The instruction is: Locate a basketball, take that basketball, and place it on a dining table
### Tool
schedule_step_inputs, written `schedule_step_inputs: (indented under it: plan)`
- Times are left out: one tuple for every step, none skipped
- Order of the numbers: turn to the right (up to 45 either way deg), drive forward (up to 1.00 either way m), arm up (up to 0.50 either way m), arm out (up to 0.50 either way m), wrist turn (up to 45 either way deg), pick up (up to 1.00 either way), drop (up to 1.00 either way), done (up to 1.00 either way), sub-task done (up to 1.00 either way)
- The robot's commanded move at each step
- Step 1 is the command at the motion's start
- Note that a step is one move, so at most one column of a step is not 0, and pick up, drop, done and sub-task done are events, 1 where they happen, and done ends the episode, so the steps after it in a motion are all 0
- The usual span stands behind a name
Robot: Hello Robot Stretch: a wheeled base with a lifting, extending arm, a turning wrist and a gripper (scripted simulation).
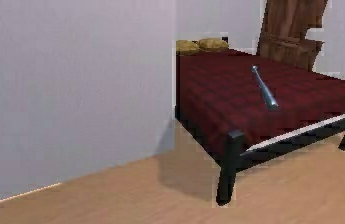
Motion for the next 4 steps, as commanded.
schedule_step_inputs:
  plan:
    - [45.0, 0.0, 0.0, 0.0, 0.0, 0.0, 0.0, 0.0, 0.0]
    - [45.0, 0.0, 0.0, 0.0, 0.0, 0.0, 0.0, 0.0, 0.0]
    - [36.0, 0.0, 0.0, 0.0, 0.0, 0.0, 0.0, 0.0, 0.0]
    - [0.0, 0.65, 0.0, 0.0, 0.0, 0.0, 0.0, 0.0, 0.0]
